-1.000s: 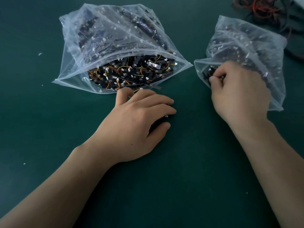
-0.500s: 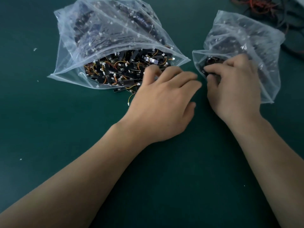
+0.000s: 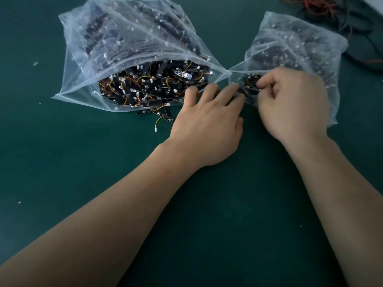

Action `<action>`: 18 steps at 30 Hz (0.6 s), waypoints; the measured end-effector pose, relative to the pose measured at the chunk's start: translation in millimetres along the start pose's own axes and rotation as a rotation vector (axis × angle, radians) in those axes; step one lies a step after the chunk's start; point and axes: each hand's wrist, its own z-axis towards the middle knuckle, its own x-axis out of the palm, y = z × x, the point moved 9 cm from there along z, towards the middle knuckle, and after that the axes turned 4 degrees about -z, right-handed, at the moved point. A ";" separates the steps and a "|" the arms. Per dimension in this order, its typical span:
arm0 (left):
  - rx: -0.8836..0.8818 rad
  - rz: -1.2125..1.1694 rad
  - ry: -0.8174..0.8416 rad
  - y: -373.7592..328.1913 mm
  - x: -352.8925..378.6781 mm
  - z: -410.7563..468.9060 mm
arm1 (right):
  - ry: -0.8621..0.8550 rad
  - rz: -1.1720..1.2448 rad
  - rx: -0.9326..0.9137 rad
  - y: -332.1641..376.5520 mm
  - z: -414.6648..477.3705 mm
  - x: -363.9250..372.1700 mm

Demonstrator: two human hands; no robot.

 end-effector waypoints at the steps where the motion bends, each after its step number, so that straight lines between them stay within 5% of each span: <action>1: 0.000 0.001 0.003 -0.2 0.9 -0.1 | 0.003 0.008 -0.052 5.5 -4.8 -0.3; 5: -0.003 -0.009 0.000 1.0 -0.1 0.2 | 0.066 -0.027 -0.191 16.4 -18.9 12.2; 18: 0.106 -0.100 0.051 -2.2 -5.5 -0.2 | 0.079 -0.176 -0.101 4.8 -6.9 16.4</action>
